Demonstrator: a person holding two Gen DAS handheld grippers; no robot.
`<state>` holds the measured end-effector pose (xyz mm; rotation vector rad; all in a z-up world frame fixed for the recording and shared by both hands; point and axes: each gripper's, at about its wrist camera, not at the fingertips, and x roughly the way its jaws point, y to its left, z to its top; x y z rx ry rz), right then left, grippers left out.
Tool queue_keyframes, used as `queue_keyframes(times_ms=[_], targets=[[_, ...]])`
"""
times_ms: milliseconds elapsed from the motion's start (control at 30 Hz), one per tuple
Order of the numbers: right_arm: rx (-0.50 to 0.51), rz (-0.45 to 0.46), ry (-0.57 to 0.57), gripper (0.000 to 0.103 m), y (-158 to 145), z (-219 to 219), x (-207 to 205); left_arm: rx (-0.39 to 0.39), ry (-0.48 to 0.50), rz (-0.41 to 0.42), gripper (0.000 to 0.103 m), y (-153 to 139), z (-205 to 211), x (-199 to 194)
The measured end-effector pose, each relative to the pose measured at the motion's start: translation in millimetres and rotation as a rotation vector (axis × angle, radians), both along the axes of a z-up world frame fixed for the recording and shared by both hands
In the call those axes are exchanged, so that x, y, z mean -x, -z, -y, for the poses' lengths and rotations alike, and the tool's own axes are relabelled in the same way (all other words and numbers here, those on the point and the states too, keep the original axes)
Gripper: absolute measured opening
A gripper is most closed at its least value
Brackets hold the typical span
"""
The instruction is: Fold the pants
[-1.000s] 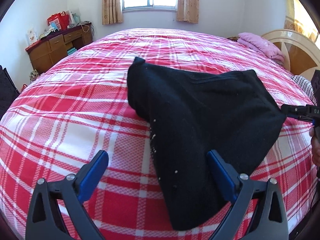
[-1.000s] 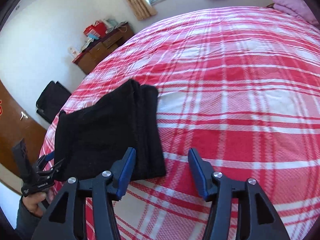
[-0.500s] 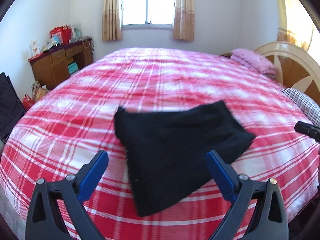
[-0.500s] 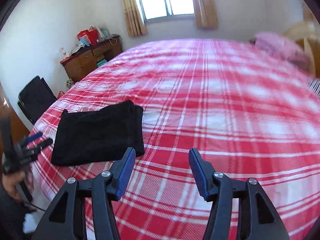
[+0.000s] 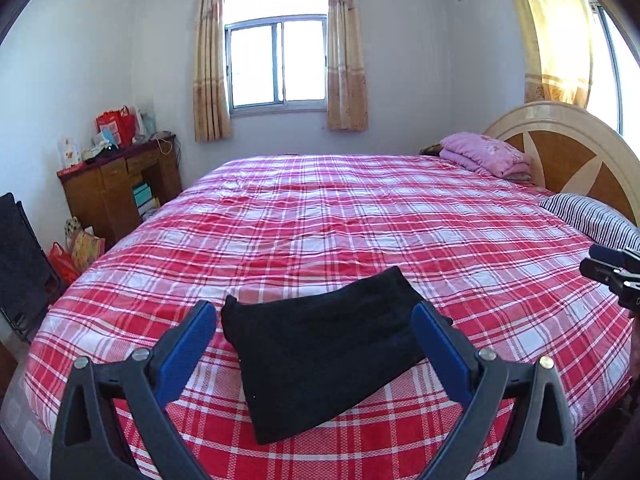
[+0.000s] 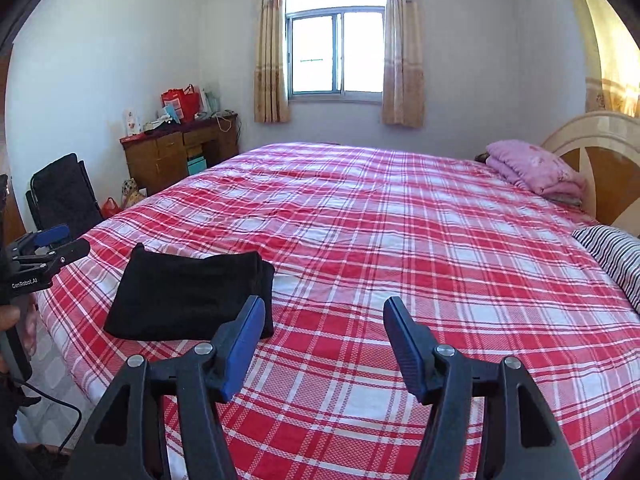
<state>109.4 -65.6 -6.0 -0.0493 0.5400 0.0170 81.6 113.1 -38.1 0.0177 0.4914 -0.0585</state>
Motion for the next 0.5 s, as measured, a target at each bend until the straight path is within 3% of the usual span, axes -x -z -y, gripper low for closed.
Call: queue_keyframes(times_ms=[500], targets=[[-0.002, 0.035, -0.002, 0.065, -11.6, 0.3, 8.9, -0.017, 0.013, 0.003, 0.101, 1.0, 9.8, 7.1]])
